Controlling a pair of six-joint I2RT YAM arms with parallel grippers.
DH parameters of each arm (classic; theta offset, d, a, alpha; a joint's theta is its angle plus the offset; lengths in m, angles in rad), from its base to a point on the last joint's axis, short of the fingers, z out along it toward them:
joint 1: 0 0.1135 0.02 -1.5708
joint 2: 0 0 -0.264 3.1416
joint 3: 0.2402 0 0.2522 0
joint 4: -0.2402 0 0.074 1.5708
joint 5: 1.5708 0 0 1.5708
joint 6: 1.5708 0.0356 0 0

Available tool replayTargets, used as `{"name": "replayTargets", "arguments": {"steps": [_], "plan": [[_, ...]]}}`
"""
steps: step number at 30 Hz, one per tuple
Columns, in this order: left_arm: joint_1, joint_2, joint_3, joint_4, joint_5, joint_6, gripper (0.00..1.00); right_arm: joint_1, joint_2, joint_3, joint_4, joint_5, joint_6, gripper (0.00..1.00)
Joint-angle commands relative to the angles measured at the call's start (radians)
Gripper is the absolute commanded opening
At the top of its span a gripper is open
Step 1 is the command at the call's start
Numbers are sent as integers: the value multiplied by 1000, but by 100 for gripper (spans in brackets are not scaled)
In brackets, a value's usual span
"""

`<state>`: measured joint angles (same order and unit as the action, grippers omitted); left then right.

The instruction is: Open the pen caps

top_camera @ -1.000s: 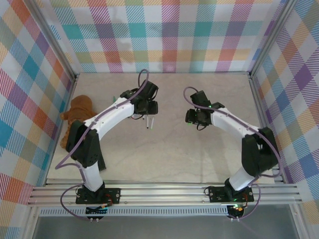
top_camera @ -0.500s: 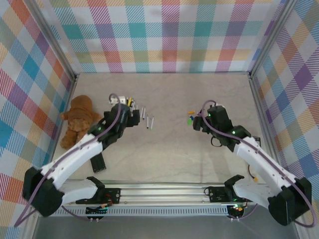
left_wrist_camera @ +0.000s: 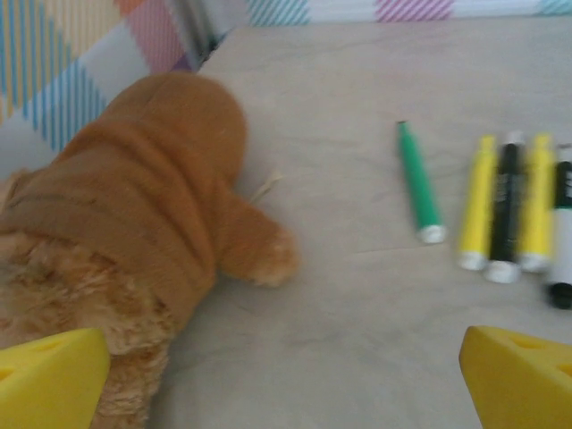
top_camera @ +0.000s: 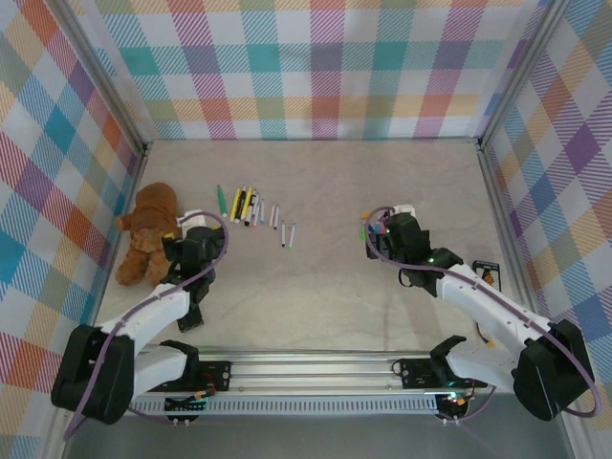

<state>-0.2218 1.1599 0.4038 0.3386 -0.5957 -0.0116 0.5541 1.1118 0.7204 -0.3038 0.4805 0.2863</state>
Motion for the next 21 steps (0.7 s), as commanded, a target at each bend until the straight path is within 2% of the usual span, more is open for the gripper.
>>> {"name": "replayTargets", "arguments": {"steps": [1,3,4,5,8,11,14,19,21], "plan": [[123,162,-30,304,142,-70,100,-6,35,29,123,27,-77,99],[151,284,-16,402,148,-114,100,-10,80,45,142,31,-146,99],[147,304,3,400,156,-98,100,-15,102,51,158,46,-200,99],[142,293,10,360,170,-95,100,-23,120,55,176,70,-237,99],[151,288,-42,454,216,-84,100,-89,139,56,221,92,-285,99],[151,278,-77,511,234,-76,100,-187,118,30,282,51,-280,99],[151,277,-79,519,234,-74,100,-265,131,-18,414,13,-307,99],[151,278,-88,533,235,-73,100,-324,308,-49,570,11,-337,99],[151,277,-89,534,237,-73,100,-336,364,-112,705,-3,-334,99]]}}
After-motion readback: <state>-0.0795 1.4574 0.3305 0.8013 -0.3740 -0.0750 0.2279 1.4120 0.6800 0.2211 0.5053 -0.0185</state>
